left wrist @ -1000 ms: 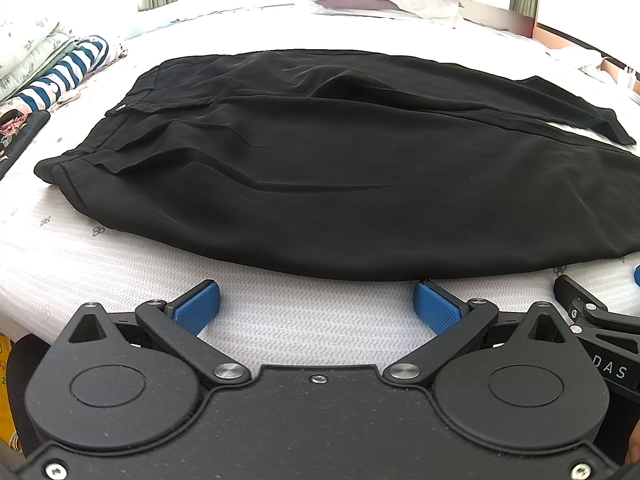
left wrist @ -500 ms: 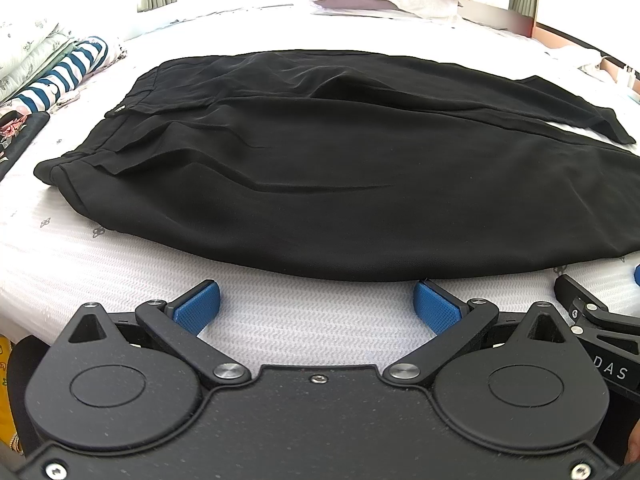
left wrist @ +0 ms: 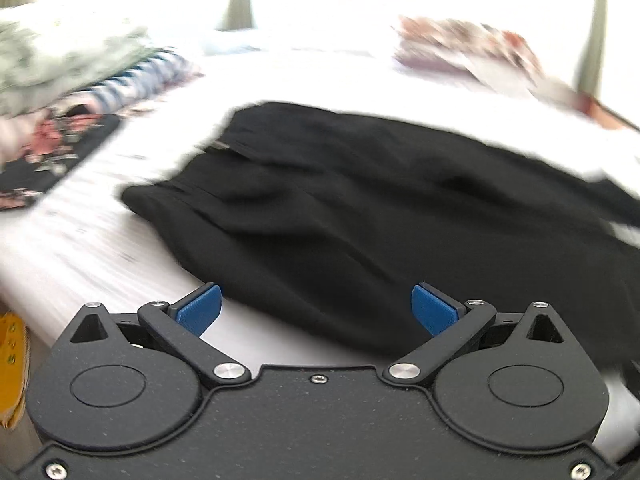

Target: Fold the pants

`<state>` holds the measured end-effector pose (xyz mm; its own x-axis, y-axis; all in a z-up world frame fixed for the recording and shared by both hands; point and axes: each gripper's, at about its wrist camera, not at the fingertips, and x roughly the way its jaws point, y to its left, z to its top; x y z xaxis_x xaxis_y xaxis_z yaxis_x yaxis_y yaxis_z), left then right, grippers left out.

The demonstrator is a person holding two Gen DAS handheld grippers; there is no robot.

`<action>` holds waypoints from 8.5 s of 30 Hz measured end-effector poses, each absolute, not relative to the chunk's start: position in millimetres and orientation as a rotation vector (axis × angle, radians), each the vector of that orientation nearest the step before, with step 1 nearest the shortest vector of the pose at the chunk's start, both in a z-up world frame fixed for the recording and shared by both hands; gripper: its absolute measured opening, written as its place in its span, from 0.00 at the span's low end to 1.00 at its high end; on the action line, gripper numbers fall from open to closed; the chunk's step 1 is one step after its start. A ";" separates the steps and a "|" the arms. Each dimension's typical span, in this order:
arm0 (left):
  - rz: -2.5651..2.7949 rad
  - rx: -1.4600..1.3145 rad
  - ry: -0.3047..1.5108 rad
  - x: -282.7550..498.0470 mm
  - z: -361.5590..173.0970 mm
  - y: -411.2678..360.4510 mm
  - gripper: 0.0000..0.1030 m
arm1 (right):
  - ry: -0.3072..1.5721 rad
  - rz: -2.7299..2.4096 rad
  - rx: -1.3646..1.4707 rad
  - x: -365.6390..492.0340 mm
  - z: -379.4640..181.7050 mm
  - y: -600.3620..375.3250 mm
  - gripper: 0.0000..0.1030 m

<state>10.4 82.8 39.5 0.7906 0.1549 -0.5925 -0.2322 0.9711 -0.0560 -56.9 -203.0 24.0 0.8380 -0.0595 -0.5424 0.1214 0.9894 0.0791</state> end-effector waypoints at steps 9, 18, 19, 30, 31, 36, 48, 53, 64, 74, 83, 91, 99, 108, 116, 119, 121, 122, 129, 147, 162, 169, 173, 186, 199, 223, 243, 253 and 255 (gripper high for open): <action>0.511 -0.259 0.587 53.7 40.2 187.5 0.89 | 0.501 -0.095 0.206 -47.8 40.0 -243.5 1.00; 0.627 -0.315 0.599 75.8 7.0 227.4 0.82 | 0.503 -0.390 0.259 -31.5 43.0 -336.7 1.00; 0.642 -0.309 0.574 75.5 5.1 226.5 0.85 | 0.500 -0.423 0.271 -31.4 43.4 -350.6 1.00; 0.597 -0.331 0.568 86.5 10.8 219.3 0.34 | 0.449 -0.712 0.450 -50.0 30.4 -488.9 0.88; 0.597 -0.340 0.566 86.9 11.6 216.9 0.28 | 0.452 -0.734 0.460 -49.0 27.6 -498.7 0.86; 0.646 -0.296 0.553 88.9 21.3 204.8 0.13 | 0.465 -0.806 0.499 -43.9 15.5 -542.1 0.73; 0.724 -0.220 0.527 72.1 38.2 193.7 0.12 | 0.574 -0.855 0.324 -27.1 27.9 -568.4 0.15; 0.748 -0.212 0.584 77.7 24.0 194.8 0.13 | 0.638 -0.871 0.297 -22.3 16.4 -576.5 0.15; 0.789 -0.037 0.509 83.8 59.4 184.2 0.70 | 0.524 -0.801 0.306 -23.5 80.2 -558.8 0.60; 0.458 -0.073 0.491 141.7 123.6 161.6 1.00 | 0.504 -0.536 0.334 46.4 136.3 -524.1 1.00; 0.301 -0.165 0.661 235.8 123.9 156.2 1.00 | 0.617 -0.436 0.340 144.8 145.8 -498.2 1.00; 0.354 -0.311 0.747 327.4 95.3 184.5 1.00 | 0.697 -0.446 0.534 233.9 115.3 -504.3 1.00; 0.452 -0.422 0.750 390.3 49.9 215.8 1.00 | 0.691 -0.572 0.561 310.6 75.7 -518.6 1.00; 0.580 -0.332 0.764 422.9 14.0 227.9 1.00 | 0.757 -0.673 0.477 376.8 28.1 -531.5 1.00; 0.634 -0.305 0.789 435.1 -1.7 229.9 1.00 | 0.835 -0.736 0.446 399.0 0.1 -531.8 0.82; 0.643 -0.290 0.798 437.2 -2.3 228.0 1.00 | 0.852 -0.790 0.363 396.9 6.2 -524.9 0.45; 0.646 -0.298 0.803 437.8 -1.3 229.3 1.00 | 0.842 -0.791 0.403 388.5 12.4 -532.9 0.21; 0.647 -0.303 0.807 438.4 -0.9 229.8 1.00 | 0.836 -0.791 0.440 382.7 14.4 -538.3 0.18; 0.627 -0.368 0.847 441.8 9.5 240.3 1.00 | 0.808 -0.745 0.543 342.2 25.4 -560.3 0.13; 0.490 -0.520 0.909 440.6 41.6 253.6 0.90 | 0.763 -0.627 0.624 303.5 41.8 -575.1 0.65; 0.424 -0.476 0.936 462.0 53.3 200.0 0.97 | 0.909 -0.550 0.580 393.2 16.8 -506.9 1.00; 0.555 -0.517 0.927 471.2 16.4 198.6 1.00 | 0.901 -0.672 0.514 409.5 3.4 -498.9 1.00; 0.599 -0.414 0.956 480.0 9.1 183.9 1.00 | 0.944 -0.731 0.487 420.1 0.0 -496.9 1.00; 0.537 -0.364 0.906 451.5 26.4 171.0 0.07 | 0.910 -0.749 0.487 379.0 18.5 -505.3 0.13; 0.398 -0.423 0.872 355.0 76.1 190.2 0.05 | 0.825 -0.643 0.599 255.9 47.1 -536.1 0.02; 0.248 -0.573 0.828 279.0 88.1 235.7 0.03 | 0.796 0.085 0.941 234.8 37.0 -430.3 0.73; 0.123 -0.554 0.790 323.2 91.5 227.9 0.57 | 0.903 0.097 0.845 295.8 16.9 -304.0 0.73; 0.148 -0.670 0.880 426.8 50.1 144.4 0.85 | 0.976 0.050 0.909 310.4 19.4 -319.1 0.84; 0.213 -0.670 0.888 441.3 40.3 131.4 0.86 | 0.984 0.033 0.916 313.9 22.0 -323.2 0.90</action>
<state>441.3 131.4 40.3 0.6257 -0.0972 -0.7740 -0.4371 0.7781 -0.4511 313.9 -323.2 22.0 0.5839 0.4107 -0.7002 0.3632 0.6393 0.6778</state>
